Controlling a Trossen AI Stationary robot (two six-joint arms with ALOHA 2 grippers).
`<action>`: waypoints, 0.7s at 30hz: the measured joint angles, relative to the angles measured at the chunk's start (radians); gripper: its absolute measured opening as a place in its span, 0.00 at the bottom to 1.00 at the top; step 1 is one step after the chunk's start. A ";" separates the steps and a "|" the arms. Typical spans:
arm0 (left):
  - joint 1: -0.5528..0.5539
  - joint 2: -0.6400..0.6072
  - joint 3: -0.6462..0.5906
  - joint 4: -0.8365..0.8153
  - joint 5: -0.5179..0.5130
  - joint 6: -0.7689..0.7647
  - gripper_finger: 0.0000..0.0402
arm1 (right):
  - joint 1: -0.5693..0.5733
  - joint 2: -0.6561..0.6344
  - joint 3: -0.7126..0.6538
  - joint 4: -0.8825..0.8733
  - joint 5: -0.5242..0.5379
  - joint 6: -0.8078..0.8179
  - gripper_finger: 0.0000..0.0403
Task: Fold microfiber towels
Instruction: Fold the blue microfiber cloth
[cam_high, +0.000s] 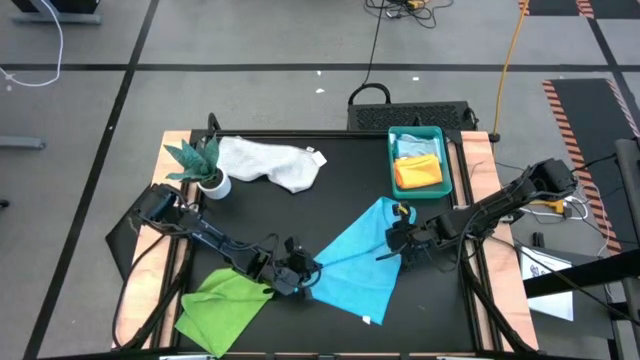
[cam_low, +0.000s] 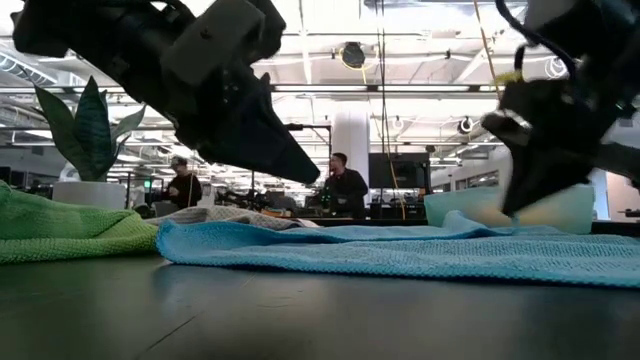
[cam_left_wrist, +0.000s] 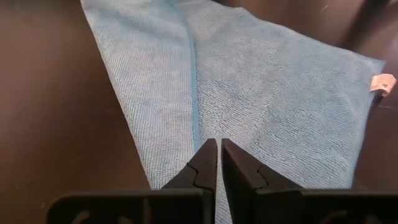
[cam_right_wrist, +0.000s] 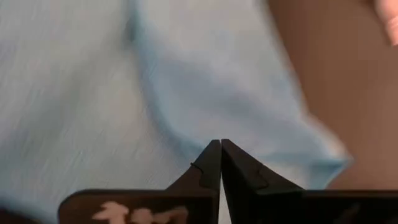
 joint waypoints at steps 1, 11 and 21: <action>-0.005 -0.009 0.000 -0.006 -0.008 0.004 0.06 | -0.001 0.000 0.014 0.011 0.028 -0.005 0.00; -0.058 -0.234 0.002 -0.340 -0.328 -0.020 0.06 | -0.225 0.011 0.086 0.397 0.168 -0.293 0.00; -0.103 -0.297 0.001 -0.673 -0.494 -0.301 0.06 | -0.641 0.207 0.086 0.914 0.117 -0.217 0.00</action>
